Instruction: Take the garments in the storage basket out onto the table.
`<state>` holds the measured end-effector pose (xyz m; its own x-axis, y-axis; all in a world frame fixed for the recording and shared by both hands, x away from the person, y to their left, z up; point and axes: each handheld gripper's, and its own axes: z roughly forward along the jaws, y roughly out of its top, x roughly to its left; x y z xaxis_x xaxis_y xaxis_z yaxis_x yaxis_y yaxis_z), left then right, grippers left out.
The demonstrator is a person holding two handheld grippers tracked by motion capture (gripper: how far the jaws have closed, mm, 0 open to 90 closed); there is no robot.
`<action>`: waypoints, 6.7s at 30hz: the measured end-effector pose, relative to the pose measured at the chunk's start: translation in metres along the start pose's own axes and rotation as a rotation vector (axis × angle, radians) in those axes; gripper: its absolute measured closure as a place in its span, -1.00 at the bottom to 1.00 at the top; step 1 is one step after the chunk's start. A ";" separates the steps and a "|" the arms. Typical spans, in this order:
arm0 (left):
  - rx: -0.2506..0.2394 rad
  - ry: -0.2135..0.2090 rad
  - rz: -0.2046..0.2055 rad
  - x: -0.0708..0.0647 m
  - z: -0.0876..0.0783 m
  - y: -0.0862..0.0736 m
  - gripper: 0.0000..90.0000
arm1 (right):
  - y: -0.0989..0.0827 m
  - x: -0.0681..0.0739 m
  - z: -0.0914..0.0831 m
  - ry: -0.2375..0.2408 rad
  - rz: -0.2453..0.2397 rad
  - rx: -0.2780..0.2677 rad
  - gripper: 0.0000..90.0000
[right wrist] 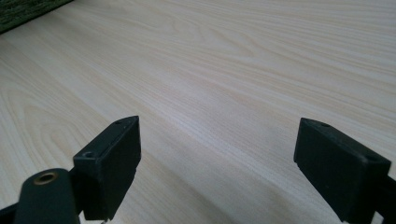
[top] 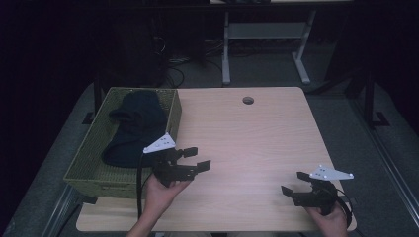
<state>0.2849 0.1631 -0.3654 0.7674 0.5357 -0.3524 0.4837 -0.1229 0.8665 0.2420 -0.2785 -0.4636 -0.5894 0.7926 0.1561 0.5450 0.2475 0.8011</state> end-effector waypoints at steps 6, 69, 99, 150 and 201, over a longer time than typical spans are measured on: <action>-0.025 0.033 -0.019 0.013 -0.025 0.016 -0.48 | 0.000 0.000 0.001 0.005 0.007 0.005 -0.68; 0.063 0.309 -0.378 0.197 -0.095 0.041 -0.41 | 0.000 -0.003 -0.002 0.015 -0.005 -0.012 -0.68; 0.209 0.388 -0.546 0.239 -0.079 0.020 -0.41 | 0.000 -0.002 -0.005 0.028 -0.001 -0.022 -0.68; 0.553 0.650 -0.349 0.247 -0.036 0.008 0.53 | 0.001 0.004 -0.001 0.056 -0.046 0.004 -0.68; 0.094 0.407 -0.433 0.187 -0.122 0.066 0.71 | 0.002 0.007 0.001 0.053 -0.044 0.010 -0.68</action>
<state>0.4088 0.3566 -0.3307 0.2786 0.8283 -0.4861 0.7658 0.1139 0.6330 0.2396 -0.2714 -0.4616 -0.6437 0.7502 0.1511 0.5234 0.2876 0.8020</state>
